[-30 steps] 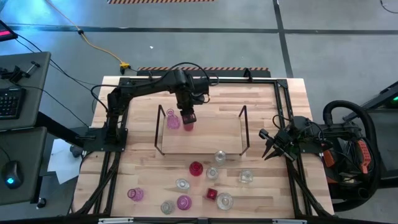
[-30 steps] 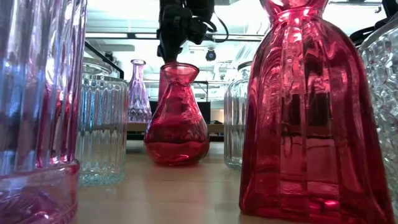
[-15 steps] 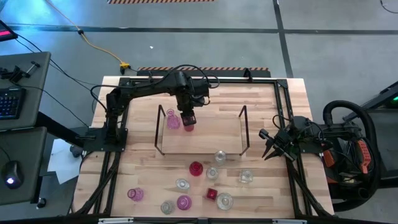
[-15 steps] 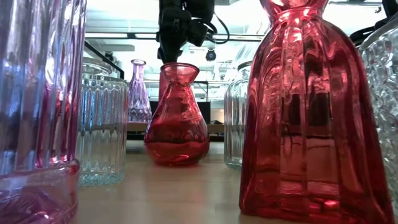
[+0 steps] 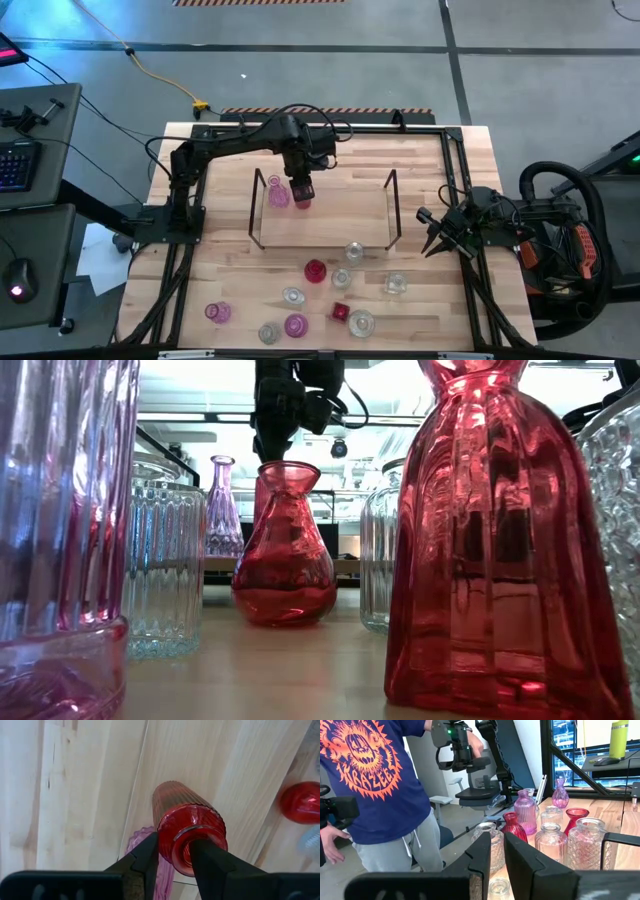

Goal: Sort vases onto shelf
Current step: Put the red vase on the shelf

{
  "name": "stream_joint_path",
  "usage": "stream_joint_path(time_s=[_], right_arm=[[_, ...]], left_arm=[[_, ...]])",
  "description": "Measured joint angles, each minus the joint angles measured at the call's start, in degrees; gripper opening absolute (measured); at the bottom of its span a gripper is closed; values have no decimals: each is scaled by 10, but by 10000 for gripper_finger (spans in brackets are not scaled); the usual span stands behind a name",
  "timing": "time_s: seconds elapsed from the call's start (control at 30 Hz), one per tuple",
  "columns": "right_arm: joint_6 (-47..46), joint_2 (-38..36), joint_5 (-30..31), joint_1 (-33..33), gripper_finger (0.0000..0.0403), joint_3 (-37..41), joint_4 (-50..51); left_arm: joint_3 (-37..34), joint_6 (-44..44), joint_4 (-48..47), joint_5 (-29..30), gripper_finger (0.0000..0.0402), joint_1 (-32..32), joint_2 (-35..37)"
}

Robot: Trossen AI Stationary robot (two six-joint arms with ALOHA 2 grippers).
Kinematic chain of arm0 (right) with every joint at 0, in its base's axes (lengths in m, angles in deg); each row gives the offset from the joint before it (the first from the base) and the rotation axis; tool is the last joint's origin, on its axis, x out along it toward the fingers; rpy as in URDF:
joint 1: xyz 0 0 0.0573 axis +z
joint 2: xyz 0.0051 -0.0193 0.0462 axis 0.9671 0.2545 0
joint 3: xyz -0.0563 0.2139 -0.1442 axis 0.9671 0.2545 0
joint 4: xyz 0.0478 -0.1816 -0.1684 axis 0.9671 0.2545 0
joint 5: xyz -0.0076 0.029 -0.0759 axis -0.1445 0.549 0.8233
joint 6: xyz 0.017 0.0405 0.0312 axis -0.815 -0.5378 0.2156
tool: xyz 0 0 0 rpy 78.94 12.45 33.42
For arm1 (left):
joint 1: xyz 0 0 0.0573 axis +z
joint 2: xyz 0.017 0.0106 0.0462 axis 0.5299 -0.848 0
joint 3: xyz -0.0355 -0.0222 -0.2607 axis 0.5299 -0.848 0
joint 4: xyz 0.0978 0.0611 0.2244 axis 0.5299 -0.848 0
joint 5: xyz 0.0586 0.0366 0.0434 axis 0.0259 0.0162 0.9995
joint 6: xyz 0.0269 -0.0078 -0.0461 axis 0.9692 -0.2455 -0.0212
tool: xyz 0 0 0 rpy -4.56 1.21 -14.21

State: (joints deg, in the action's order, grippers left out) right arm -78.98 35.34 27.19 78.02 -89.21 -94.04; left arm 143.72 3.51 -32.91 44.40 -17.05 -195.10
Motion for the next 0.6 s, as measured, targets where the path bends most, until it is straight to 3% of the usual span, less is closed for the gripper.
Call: stream_joint_path(time_s=[0.6], right_arm=[[0, 0, 0, 0, 48, 0, 0]], left_arm=[[-2, -10, -4, 12, 99, -1, 18]])
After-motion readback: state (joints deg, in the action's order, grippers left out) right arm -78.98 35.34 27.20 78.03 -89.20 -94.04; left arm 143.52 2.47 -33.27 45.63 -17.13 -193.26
